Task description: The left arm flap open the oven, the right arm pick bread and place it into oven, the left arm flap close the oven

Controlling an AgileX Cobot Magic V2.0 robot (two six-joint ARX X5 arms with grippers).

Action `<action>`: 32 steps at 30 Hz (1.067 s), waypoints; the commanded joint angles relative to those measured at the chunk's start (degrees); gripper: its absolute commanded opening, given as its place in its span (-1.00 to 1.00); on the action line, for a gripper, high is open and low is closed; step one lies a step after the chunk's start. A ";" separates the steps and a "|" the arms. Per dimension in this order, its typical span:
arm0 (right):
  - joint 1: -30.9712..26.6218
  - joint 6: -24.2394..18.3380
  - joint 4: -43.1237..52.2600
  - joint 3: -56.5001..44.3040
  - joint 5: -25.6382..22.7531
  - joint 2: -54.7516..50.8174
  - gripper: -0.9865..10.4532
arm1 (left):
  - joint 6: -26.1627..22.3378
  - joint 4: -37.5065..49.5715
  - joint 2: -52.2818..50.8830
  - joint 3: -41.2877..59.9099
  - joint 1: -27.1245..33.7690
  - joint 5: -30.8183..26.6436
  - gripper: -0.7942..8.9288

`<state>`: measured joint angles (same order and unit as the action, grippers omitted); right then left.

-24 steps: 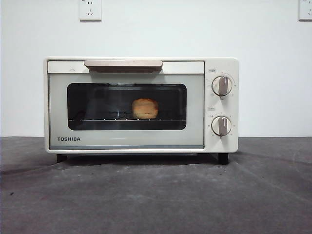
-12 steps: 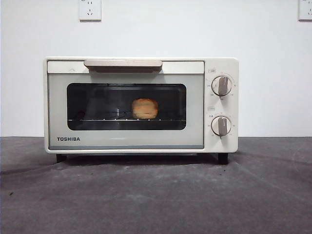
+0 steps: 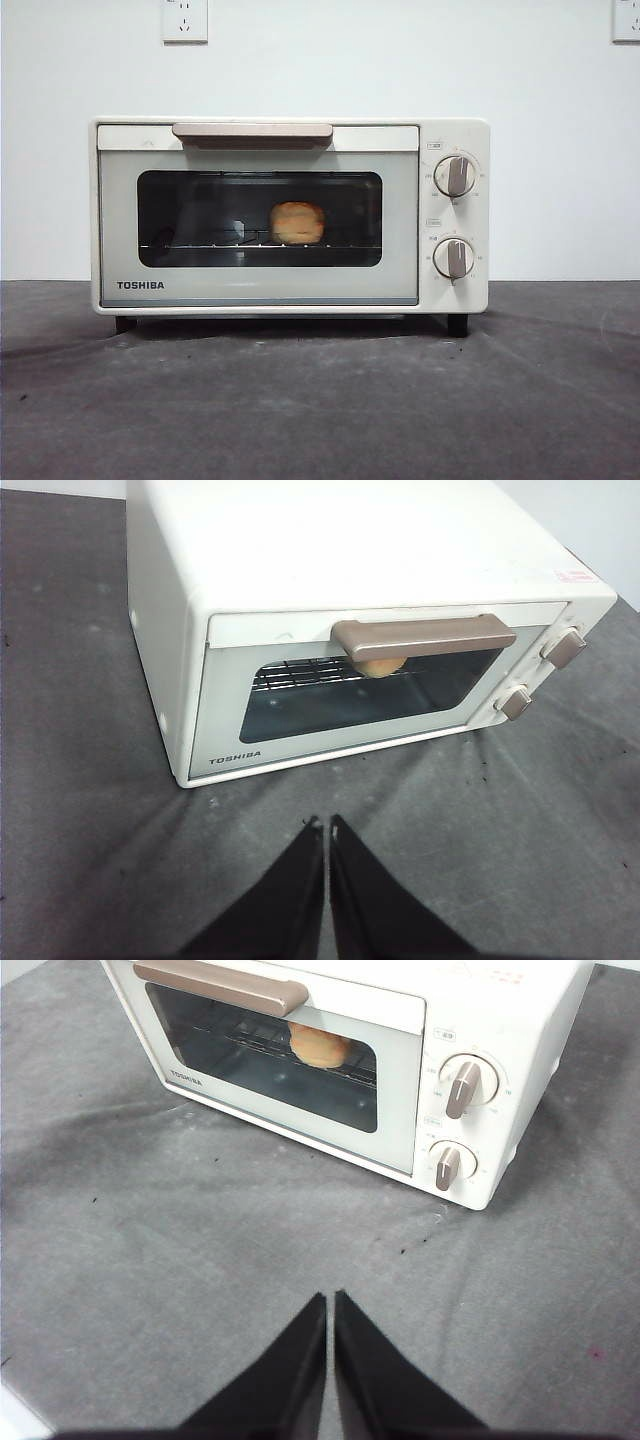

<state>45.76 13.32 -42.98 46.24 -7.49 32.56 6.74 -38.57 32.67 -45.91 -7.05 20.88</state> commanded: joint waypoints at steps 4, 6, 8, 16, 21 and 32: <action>0.52 -0.26 0.76 0.68 -0.09 0.26 -0.82 | -0.70 0.85 0.24 -0.55 -0.15 -0.11 -0.80; 0.52 -0.26 0.76 0.68 -0.09 0.26 -0.82 | -0.72 0.83 0.24 -0.55 -0.15 -0.11 -0.80; 0.52 -0.26 0.76 0.68 -0.09 0.26 -0.82 | -0.70 0.83 0.24 -0.55 -0.15 -0.11 -0.80; 0.52 -0.26 0.76 0.68 -0.09 0.26 -0.82 | -1.81 0.85 0.20 -0.55 -0.15 -0.11 -0.80; 0.52 -0.26 0.76 0.68 -0.09 0.26 -0.82 | -8.31 5.57 -1.07 0.24 0.17 -0.81 -0.80; 0.52 -0.26 0.76 0.68 -0.09 0.26 -0.82 | -12.26 33.38 -16.04 18.67 7.21 -6.16 -0.80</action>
<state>45.76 13.32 -42.98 46.24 -7.49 32.56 -4.69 -5.87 16.99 -28.67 -0.05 15.16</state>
